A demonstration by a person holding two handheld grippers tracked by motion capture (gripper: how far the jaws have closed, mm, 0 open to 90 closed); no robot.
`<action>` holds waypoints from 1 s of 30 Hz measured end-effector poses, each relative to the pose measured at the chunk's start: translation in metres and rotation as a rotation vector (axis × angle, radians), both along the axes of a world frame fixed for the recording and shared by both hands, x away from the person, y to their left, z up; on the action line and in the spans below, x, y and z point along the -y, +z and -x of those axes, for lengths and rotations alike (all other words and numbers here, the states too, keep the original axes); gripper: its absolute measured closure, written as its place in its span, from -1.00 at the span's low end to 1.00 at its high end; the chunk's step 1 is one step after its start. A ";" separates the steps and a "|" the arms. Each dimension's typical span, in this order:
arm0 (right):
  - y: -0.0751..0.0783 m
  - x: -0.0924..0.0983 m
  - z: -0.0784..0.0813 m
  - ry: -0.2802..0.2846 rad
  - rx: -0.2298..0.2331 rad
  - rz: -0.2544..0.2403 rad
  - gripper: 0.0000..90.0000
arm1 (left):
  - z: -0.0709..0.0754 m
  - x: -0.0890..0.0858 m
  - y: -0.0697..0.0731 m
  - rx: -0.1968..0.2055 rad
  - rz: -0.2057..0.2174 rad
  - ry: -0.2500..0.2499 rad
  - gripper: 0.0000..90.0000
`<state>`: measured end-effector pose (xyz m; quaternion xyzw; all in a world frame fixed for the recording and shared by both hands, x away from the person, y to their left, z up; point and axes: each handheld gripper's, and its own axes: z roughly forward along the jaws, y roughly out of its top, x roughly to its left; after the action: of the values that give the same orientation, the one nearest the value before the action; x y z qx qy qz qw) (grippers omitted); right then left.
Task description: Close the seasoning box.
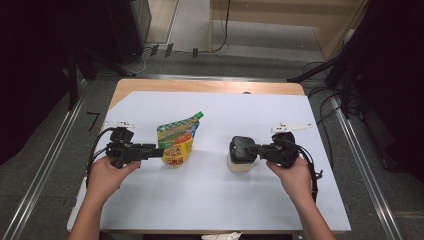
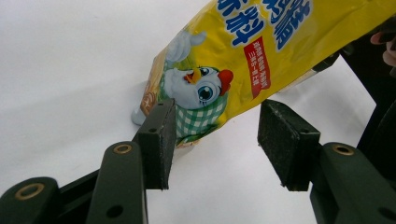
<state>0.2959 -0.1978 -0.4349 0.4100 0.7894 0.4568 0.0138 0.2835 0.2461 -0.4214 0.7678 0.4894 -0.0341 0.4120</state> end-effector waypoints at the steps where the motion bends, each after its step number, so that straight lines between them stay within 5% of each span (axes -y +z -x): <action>1: -0.002 -0.003 0.000 0.009 0.001 0.008 1.00 | 0.000 0.000 0.000 0.000 0.000 0.000 0.06; 10: -0.005 -0.013 0.002 0.036 0.011 0.025 1.00 | 0.000 -0.001 -0.002 -0.001 -0.006 0.002 0.06; 30: 0.002 0.013 -0.002 -0.010 0.074 0.016 0.34 | 0.000 -0.004 -0.004 -0.005 -0.021 0.021 0.02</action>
<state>0.2978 -0.2110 -0.4324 0.3964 0.7899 0.4654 0.0486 0.2836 0.2497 -0.4252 0.7668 0.4990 -0.0267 0.4029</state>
